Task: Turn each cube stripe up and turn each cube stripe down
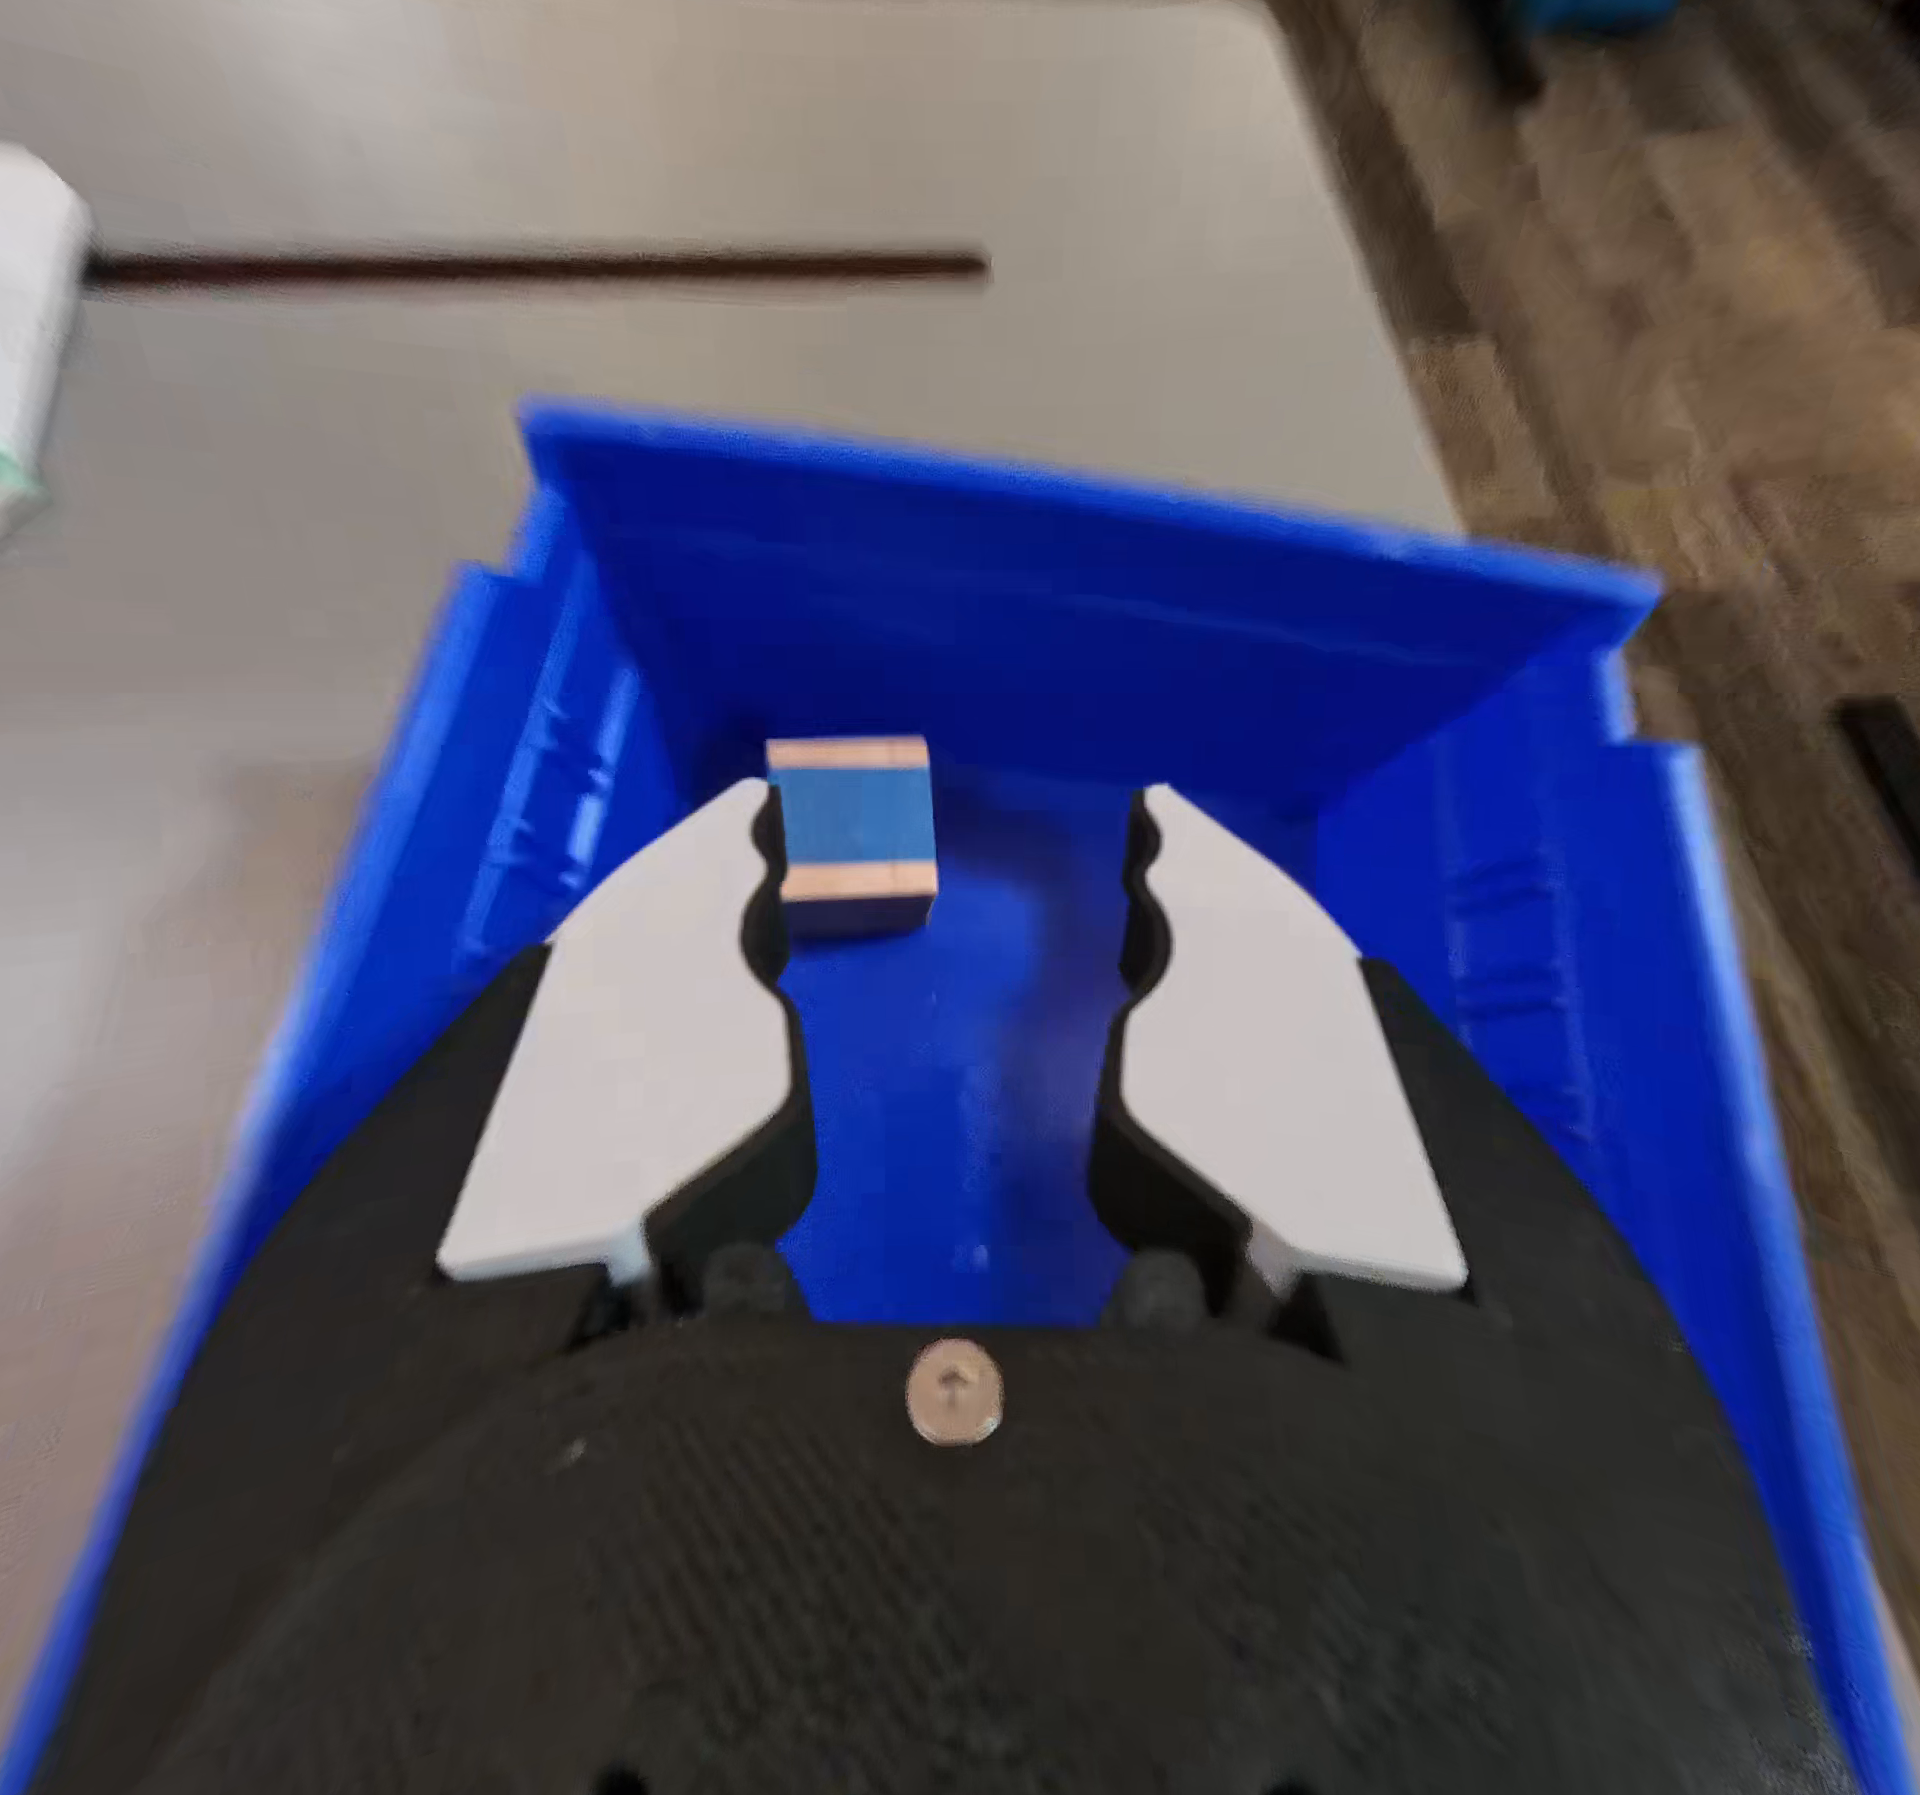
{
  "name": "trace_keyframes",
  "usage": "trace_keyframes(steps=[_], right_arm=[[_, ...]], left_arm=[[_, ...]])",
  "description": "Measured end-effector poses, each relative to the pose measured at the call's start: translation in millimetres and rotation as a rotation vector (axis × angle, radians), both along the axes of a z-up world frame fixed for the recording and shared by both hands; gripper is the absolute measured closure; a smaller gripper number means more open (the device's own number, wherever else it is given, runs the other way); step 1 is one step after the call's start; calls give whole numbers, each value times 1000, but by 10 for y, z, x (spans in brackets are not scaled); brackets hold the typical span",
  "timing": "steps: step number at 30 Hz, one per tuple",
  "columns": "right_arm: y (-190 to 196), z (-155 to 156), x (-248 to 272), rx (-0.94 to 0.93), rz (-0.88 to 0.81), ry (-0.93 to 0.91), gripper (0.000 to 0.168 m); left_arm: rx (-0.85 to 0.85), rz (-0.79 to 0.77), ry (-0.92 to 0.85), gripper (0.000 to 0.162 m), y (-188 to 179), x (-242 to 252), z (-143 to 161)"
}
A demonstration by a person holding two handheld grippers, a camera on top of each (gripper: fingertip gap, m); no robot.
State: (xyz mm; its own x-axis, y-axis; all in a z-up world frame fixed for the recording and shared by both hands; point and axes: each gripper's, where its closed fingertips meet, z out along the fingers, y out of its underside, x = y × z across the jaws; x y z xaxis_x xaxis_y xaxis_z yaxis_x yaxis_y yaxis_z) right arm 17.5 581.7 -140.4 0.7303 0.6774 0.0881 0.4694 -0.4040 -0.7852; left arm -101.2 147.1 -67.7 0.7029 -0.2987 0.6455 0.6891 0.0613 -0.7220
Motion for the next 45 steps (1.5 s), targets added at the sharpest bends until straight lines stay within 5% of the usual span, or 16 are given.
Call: trace_keyframes(steps=[6,10,14,16,20,23,27,30,34,41,45], right_arm=[[-687,1296,-366,51,264,465,102],[-1553,1658,-708,-65,537,638,104],[-2452,1501,-949,-189,750,642,105],[-2832,1308,-978,-212,818,588,104],[-3364,932,-916,-218,875,507,107],[-3583,696,-851,-261,865,481,108],[-3676,543,-766,-329,839,485,108],[-3571,486,-707,-338,797,492,110],[-3492,506,-680,-451,762,591,113],[-3564,384,-659,-489,790,554,110],[-3617,381,-681,-466,809,532,111]], left_arm=[[-15,73,64,92,-106,-137,27],[1,270,154,91,-354,-558,222],[197,717,168,95,-1347,-1487,847],[141,882,250,101,-1837,-1919,977],[-324,1261,434,92,-2610,-2869,643],[-560,1371,361,91,-2893,-3313,200],[-1090,1361,270,75,-3084,-3651,-475],[-1305,1256,297,78,-3086,-3671,-769],[-1450,1036,182,80,-3080,-3539,-1171],[-1665,1039,362,105,-3211,-3620,-1310],[-1611,1020,332,112,-3174,-3612,-1304]])
